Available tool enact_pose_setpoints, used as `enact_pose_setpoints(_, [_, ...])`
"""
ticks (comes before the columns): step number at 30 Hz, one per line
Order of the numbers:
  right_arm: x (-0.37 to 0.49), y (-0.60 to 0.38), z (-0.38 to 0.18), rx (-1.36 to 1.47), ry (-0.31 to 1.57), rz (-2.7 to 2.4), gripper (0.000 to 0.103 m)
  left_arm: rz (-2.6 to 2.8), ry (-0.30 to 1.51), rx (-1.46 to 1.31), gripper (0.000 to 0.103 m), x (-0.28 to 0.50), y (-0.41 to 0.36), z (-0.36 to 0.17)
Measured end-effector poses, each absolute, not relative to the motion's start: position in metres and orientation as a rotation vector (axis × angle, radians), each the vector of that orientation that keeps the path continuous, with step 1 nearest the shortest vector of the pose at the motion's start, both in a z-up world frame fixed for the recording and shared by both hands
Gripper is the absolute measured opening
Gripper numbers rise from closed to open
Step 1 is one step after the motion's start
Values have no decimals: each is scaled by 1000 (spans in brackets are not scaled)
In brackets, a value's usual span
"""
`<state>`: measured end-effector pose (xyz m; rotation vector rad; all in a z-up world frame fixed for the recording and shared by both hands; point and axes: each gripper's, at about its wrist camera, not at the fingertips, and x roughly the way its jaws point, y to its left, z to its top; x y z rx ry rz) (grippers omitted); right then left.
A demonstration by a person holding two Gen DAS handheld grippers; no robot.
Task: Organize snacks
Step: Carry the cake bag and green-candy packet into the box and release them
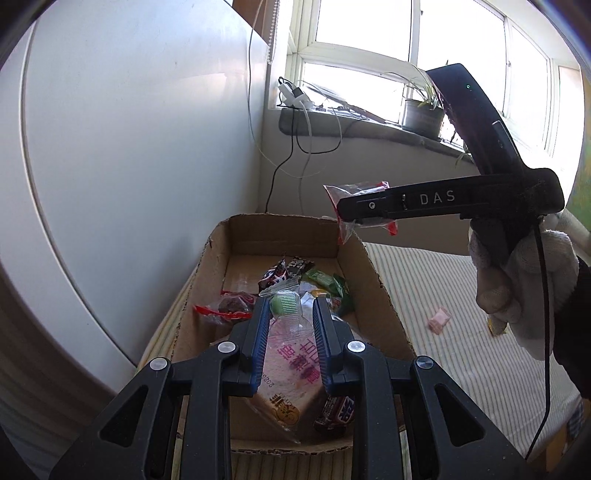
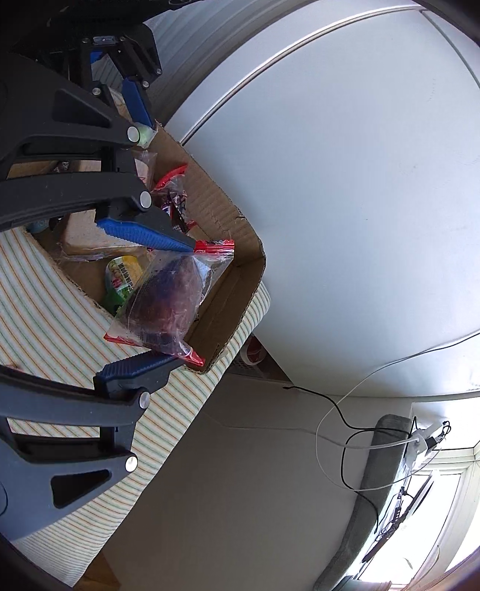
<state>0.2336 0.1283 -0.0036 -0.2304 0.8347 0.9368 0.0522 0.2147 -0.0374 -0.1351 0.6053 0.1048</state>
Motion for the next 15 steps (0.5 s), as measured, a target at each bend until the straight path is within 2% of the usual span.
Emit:
enact_pose_setpoints(12, [249, 170, -27, -260, 872, 955, 56, 95, 604, -140, 22, 56, 218, -36])
enact_pose_setpoints(15, [251, 170, -26, -248, 863, 950, 64, 89, 609, -141, 23, 57, 217, -38])
